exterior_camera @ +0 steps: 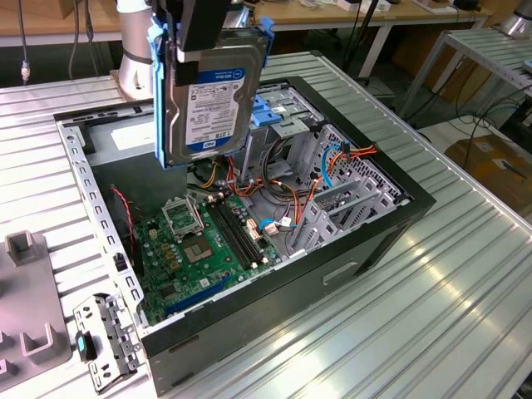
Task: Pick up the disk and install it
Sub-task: 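Insert the disk into the insertion slot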
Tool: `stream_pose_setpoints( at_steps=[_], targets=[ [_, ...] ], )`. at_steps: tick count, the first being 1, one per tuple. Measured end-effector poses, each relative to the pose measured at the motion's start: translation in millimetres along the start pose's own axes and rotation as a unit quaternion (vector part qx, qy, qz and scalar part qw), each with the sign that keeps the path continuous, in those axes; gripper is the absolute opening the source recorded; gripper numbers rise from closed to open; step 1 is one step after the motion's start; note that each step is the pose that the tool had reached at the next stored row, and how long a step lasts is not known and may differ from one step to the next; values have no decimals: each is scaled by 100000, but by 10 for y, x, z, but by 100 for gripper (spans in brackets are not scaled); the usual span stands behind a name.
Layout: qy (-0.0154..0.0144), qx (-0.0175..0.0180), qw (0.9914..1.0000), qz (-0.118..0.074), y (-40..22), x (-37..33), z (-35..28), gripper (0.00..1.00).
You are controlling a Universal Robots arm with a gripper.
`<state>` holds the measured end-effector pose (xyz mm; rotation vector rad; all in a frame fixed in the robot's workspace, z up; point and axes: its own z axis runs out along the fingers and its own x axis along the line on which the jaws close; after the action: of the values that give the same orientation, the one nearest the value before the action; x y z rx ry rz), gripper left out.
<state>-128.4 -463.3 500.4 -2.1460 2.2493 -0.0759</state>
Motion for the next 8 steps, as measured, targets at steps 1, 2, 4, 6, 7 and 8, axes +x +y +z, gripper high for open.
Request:
stream_pose_setpoints(
  at_steps=[1, 2, 4, 6, 7, 8],
  targets=[
    [2, -2, 100000, -5, -78, -4, 4, 37],
    [2, -1, 100000, 4, -153, -7, 8, 37],
    [4, 0, 100000, -4, -231, -11, 13, 37],
    [-5, 4, 100000, 2, -281, -13, 16, 37],
    [2, 0, 100000, -1, -283, -13, 16, 37],
    [4, 1, 100000, 4, -283, -13, 16, 37]
  ],
)
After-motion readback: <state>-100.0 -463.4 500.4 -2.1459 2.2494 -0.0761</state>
